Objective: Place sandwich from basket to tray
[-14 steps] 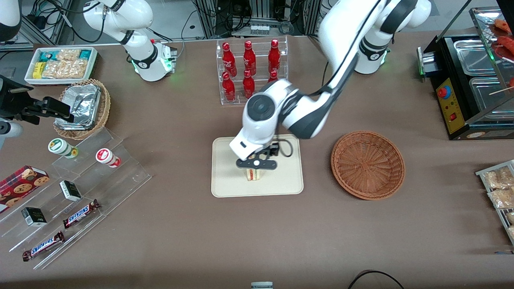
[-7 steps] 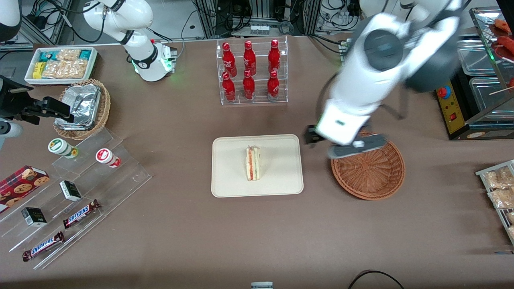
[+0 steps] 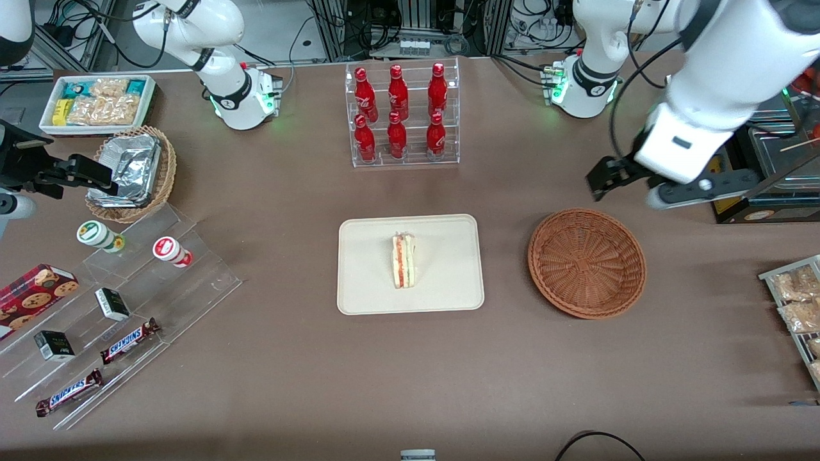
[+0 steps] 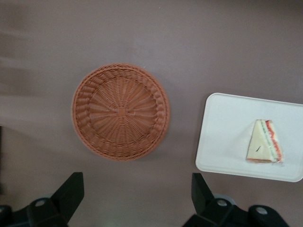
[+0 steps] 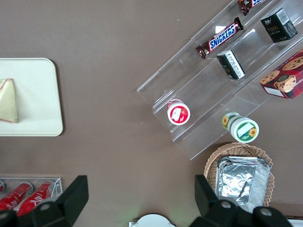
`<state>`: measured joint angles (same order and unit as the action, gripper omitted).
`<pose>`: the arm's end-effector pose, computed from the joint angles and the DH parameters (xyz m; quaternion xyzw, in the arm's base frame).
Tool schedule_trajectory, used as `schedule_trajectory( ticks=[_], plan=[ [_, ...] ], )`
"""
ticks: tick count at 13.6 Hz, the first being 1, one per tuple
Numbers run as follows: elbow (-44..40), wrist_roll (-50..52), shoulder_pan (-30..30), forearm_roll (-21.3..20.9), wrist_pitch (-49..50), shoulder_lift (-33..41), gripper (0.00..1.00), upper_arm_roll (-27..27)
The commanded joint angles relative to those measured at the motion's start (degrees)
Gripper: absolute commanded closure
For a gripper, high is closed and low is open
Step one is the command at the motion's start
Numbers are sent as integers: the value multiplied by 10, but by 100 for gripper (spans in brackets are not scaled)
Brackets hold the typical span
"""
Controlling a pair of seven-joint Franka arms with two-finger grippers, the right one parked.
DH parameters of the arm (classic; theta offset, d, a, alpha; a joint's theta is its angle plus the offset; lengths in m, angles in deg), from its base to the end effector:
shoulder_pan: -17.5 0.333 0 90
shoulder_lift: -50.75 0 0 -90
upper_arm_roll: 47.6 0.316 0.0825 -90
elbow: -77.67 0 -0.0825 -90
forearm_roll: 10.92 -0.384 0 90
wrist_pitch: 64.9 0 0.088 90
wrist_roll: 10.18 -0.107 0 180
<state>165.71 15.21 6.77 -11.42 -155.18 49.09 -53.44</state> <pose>0.5413 -0.1592 0.6250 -0.9970 -0.0769 -0.0058 0.0009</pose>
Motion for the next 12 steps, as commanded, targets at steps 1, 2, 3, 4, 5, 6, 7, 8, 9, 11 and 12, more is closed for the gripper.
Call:
schedule_trajectory(
  ticks=[1,2,3,4,5,6,7,8,9,11,12],
  plan=[
    [14,-65,39,2,21,23,0,-7],
    [11,-91,52,2,26,23,0,-7],
    [3,-125,65,3,35,23,0,-7],
    [-2,-154,71,3,44,23,0,-3],
    [-2,-181,68,2,52,23,0,19],
    [-3,-204,65,3,55,23,0,38],
    [-4,-227,64,6,56,23,0,48],
    [-11,-235,66,6,56,22,0,53],
    [-11,-235,66,2,56,22,0,56],
    [-20,-235,70,1,55,17,0,56],
    [-23,-235,71,1,54,15,0,56]
  ],
)
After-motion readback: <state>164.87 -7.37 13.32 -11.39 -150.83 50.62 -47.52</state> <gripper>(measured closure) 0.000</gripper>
